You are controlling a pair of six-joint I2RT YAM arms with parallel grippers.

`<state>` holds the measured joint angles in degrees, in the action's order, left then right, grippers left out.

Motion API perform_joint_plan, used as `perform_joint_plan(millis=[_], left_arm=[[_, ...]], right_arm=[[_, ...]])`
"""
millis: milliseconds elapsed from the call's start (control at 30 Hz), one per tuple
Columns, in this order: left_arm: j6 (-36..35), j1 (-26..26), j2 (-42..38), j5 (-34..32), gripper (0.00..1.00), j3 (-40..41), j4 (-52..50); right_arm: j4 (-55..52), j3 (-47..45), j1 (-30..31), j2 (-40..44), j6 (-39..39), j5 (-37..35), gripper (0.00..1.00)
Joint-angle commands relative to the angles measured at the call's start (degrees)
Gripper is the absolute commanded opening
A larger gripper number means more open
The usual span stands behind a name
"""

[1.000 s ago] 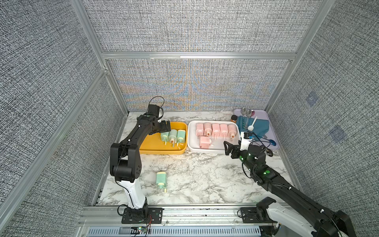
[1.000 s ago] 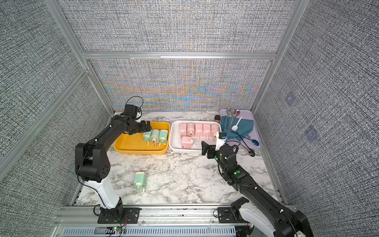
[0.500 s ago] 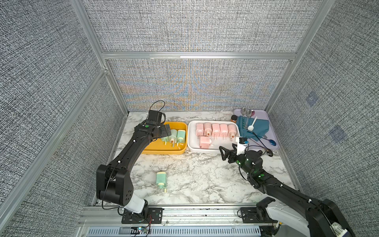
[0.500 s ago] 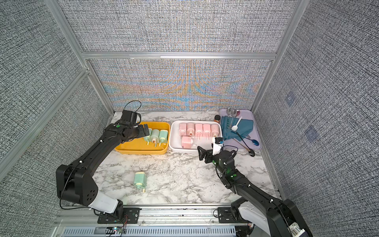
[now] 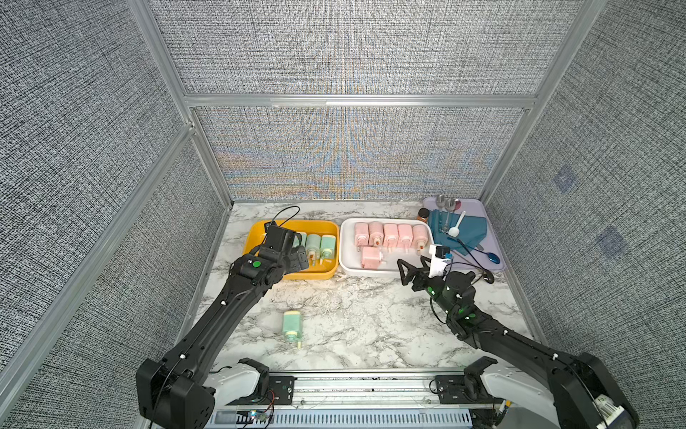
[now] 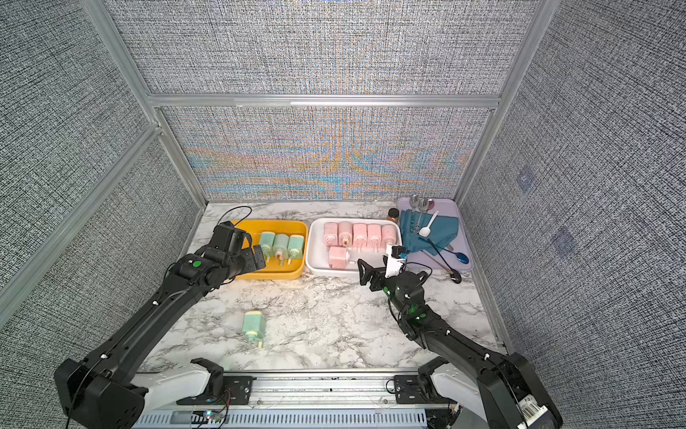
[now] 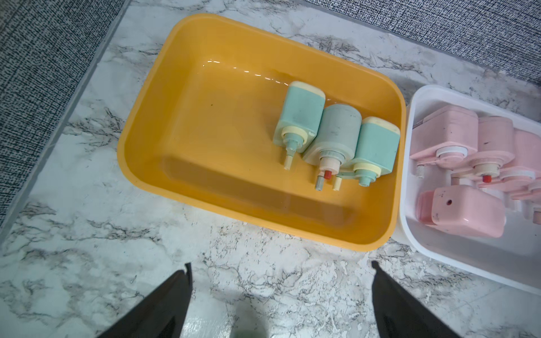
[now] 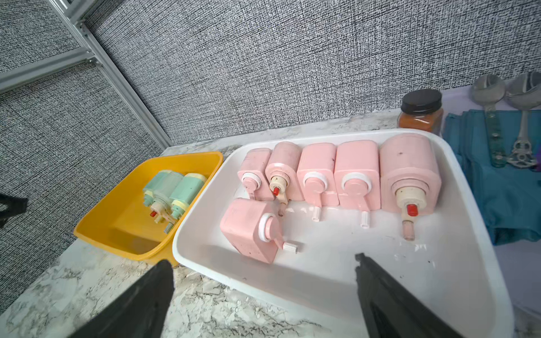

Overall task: Place the pencil sharpeners by color into the storage box
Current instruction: Pick up the pencil sharpener from the center of the board.

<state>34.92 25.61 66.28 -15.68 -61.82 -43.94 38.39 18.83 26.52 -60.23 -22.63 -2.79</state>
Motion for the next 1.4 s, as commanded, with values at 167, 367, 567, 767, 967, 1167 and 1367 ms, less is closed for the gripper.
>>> perform_joint_plan(millis=[167, 367, 567, 767, 967, 1167, 1367], left_arm=[[0.05, 5.88, 0.43, -3.87, 0.99, -1.18, -8.31], [1.07, 9.55, -1.92, -1.88, 0.99, 5.19, -6.61], [1.4, 13.41, -6.91, 0.93, 0.99, 7.85, -11.37], [7.16, 16.54, -12.19, 3.8, 0.99, 11.94, -14.51], [13.67, 17.2, -13.84, 2.87, 0.99, 18.43, -13.36], [13.28, 17.2, -13.42, 2.38, 0.99, 22.55, -9.27], [8.16, 17.2, -10.7, 3.31, 0.98, 22.86, -7.1]], right_arm=[[1.95, -0.41, -0.07, 1.44, -0.13, -2.66, 0.99], [2.19, -0.06, -0.07, 1.34, -0.82, -2.9, 0.99], [1.86, 0.71, -0.07, 0.5, -1.36, -3.32, 0.99], [0.81, 2.17, -0.07, -0.13, -1.87, -3.38, 0.99], [0.89, 2.07, -0.07, -0.04, -2.06, -3.45, 0.99], [0.72, 1.73, -0.07, 0.44, -2.45, -3.79, 0.99], [0.0, 1.74, -0.07, 0.9, -2.77, -4.68, 0.99]])
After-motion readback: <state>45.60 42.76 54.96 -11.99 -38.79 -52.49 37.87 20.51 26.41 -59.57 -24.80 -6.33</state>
